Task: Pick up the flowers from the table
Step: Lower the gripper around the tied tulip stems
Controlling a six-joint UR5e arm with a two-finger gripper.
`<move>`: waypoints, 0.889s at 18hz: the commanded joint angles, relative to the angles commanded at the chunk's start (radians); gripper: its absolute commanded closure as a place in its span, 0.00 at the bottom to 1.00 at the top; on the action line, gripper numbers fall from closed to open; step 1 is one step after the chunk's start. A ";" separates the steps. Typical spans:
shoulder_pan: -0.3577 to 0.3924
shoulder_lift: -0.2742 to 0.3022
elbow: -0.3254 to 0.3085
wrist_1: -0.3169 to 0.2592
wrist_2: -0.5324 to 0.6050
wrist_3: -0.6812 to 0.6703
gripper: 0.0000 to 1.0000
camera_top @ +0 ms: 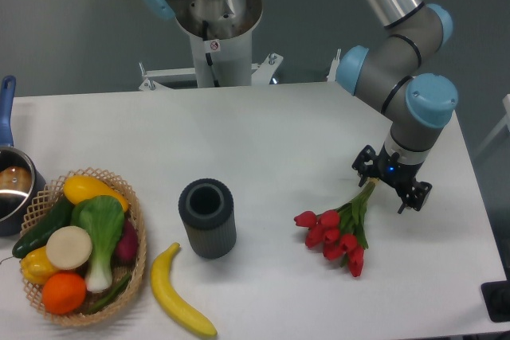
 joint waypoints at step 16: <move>0.002 0.005 -0.072 0.011 0.002 0.011 0.22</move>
